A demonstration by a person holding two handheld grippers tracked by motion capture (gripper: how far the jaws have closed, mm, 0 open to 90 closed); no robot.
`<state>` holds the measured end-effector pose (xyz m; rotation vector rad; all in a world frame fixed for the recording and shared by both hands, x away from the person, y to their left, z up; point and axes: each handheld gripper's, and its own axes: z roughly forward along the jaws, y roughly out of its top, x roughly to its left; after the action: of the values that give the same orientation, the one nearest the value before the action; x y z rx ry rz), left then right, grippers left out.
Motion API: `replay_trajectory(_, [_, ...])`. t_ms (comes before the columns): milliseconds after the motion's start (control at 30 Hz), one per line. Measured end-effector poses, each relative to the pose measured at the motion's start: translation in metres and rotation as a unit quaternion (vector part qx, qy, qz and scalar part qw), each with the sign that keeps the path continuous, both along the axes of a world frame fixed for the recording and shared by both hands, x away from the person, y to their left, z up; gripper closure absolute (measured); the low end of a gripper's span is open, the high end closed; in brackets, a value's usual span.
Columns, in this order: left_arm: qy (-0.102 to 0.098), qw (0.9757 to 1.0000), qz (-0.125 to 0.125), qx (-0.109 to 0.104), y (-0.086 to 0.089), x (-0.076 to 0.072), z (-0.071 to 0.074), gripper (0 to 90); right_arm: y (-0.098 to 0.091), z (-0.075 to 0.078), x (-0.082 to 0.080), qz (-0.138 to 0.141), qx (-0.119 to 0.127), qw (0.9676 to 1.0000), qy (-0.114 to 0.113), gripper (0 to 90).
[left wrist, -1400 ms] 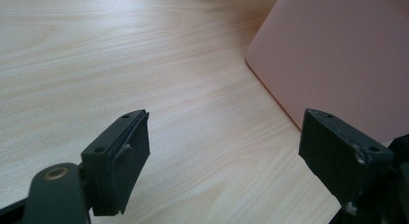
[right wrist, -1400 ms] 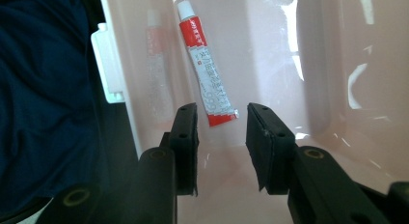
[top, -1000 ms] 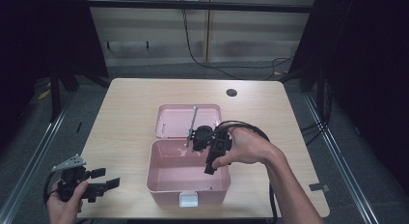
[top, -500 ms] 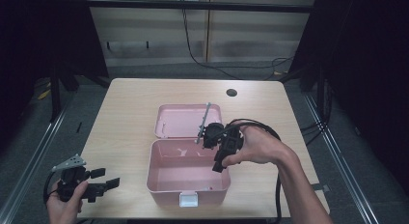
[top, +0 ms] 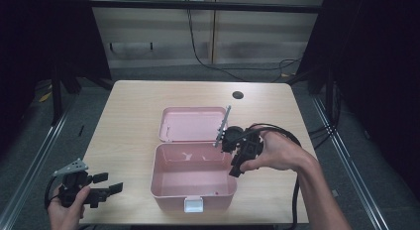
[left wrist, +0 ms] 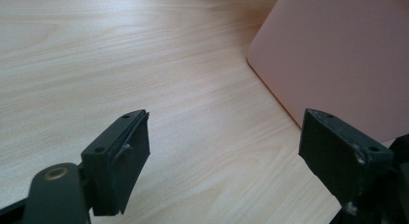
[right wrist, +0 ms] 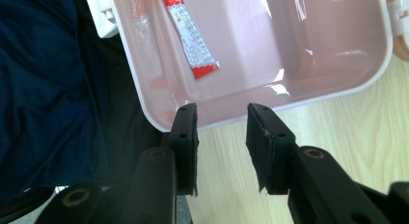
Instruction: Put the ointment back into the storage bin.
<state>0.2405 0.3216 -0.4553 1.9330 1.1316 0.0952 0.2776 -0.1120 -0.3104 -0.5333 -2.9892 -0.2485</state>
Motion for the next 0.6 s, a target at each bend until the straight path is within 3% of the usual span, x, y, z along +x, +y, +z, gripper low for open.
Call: replay_trajectory(600, [0.0,1.0,0.0,-0.003,0.0,0.0,0.0,18.1,-0.033,-0.012,-0.002,-0.027,0.007,0.9996,0.0,64.7])
